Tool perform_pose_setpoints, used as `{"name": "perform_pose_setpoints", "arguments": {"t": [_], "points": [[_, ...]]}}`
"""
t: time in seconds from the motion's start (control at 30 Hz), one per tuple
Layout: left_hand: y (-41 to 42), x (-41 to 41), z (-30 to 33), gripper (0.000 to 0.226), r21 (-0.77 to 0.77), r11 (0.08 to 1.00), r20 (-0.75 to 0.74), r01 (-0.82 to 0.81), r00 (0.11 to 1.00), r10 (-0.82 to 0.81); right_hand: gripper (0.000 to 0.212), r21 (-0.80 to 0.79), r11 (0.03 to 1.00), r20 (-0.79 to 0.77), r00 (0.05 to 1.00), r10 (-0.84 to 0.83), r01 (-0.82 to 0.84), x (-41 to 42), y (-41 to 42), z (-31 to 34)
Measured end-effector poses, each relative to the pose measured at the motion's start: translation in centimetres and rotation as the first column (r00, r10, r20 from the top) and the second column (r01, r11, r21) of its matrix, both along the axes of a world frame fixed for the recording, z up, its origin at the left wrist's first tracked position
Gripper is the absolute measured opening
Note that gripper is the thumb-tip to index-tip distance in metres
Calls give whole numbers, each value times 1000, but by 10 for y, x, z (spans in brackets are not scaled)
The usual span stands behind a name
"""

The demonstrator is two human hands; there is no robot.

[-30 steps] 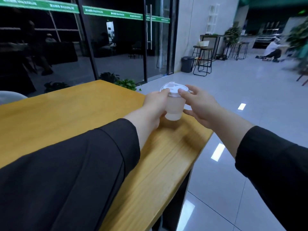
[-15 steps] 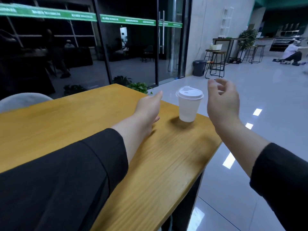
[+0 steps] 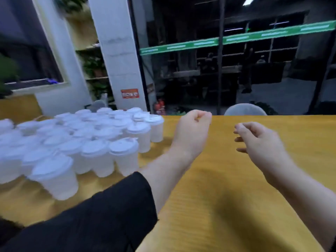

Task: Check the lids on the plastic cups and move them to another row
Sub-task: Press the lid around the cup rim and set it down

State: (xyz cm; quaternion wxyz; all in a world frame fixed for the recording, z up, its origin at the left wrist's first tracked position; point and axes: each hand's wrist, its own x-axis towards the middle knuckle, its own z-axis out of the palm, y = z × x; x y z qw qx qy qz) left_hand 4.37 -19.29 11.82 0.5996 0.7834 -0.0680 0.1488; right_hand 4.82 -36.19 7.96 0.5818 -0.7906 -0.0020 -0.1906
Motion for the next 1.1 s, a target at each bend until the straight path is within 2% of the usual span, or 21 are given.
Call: {"name": "perform_pose_setpoints", "arguments": {"t": [0.07, 0.17, 0.3, 0.4, 0.43, 0.5, 0.57, 0.63, 0.7, 0.8, 0.9, 0.97, 1.0, 1.1], "points": [[71, -17, -3, 21, 16, 990, 29, -137, 990, 136, 18, 2, 991, -3, 991, 132, -132, 7, 77, -3], [153, -44, -22, 22, 44, 949, 21, -313, 950, 313, 19, 37, 969, -14, 970, 245, -244, 13, 172, -18], [202, -68, -67, 25, -23, 924, 13, -381, 924, 381, 24, 115, 945, -45, 949, 312, -306, 24, 247, -44], [213, -62, -101, 9, -100, 917, -102, -385, 921, 376, 40, 170, 933, -105, 936, 336, -316, 36, 269, -58], [214, -56, -110, 8, -134, 917, -169, -374, 921, 351, 44, 172, 933, -121, 933, 338, -315, 40, 273, -60], [212, -47, -119, 34, -143, 923, -246, -356, 916, 316, 44, 253, 908, -135, 917, 375, -334, 41, 276, -61], [210, -38, -119, 45, -174, 932, -231, -317, 933, 274, 42, 381, 851, -143, 887, 440, -361, 40, 277, -61], [207, -32, -112, 39, -225, 945, -201, -236, 961, 192, 41, 425, 823, -144, 870, 472, -377, 37, 275, -60], [202, -25, -107, 38, -265, 947, -185, -180, 974, 133, 40, 396, 831, -128, 873, 471, -390, 33, 270, -59], [189, -18, -94, 36, -256, 955, -203, -148, 974, 97, 36, 424, 831, -98, 895, 436, -359, 26, 249, -62], [164, -3, -78, 32, -261, 960, -272, -103, 962, 29, 46, 479, 843, -81, 944, 321, -245, 20, 218, -58], [144, 10, -71, 33, -247, 966, -293, -71, 956, -5, 50, 421, 892, -62, 976, 209, -165, 19, 194, -56], [133, 19, -73, 36, -225, 973, -282, -47, 959, -19, 57, 383, 915, -63, 985, 159, -123, 18, 181, -55], [104, 50, -84, 40, -180, 984, -293, 19, 953, -72, 110, 325, 943, -73, 993, 96, -68, 26, 142, -63]]}}
